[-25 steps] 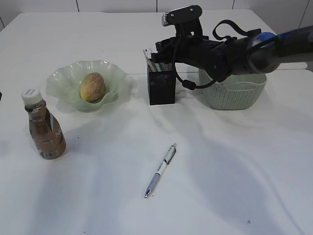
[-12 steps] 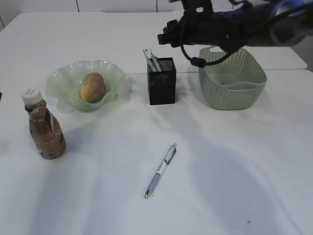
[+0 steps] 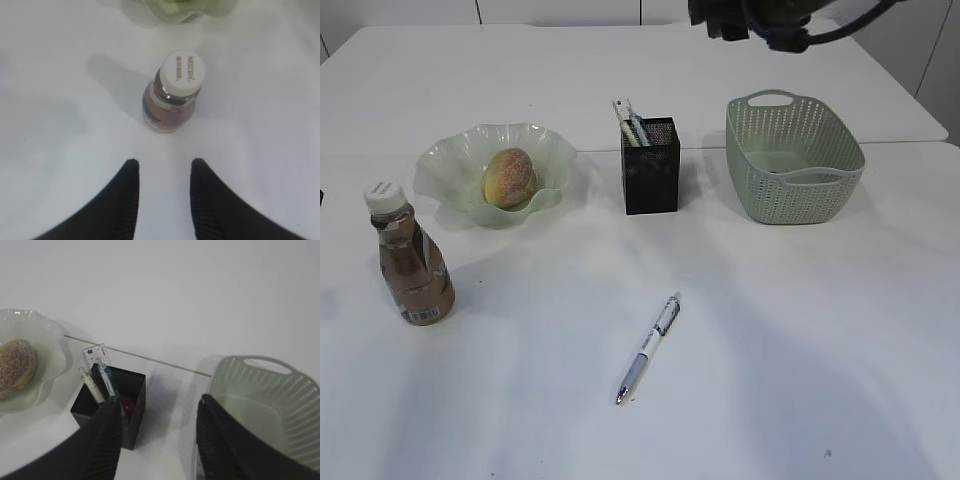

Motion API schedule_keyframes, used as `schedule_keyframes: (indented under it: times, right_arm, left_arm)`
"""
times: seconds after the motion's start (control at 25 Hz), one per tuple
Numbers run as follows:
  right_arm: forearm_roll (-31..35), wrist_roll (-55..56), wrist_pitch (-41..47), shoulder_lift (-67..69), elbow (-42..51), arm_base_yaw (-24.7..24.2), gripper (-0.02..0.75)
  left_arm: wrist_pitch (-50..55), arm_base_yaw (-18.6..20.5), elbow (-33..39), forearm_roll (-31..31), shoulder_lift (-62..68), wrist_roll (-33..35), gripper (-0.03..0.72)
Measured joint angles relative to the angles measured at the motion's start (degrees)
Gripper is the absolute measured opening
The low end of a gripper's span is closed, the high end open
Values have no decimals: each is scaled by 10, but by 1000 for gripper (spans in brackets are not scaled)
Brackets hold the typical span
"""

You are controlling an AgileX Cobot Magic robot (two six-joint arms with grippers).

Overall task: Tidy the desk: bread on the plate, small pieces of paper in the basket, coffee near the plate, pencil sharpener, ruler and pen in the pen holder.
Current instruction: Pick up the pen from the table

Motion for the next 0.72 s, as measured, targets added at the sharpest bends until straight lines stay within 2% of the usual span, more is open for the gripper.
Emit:
schedule_keyframes:
  times: [0.28,0.72]
  right_arm:
    - [16,-4,149,-68,0,0,391]
    - [51,-60,341,-84,0,0,391]
  left_arm:
    - [1,0,0,0,0,0,238]
    - [1,0,0,0,0,0,238]
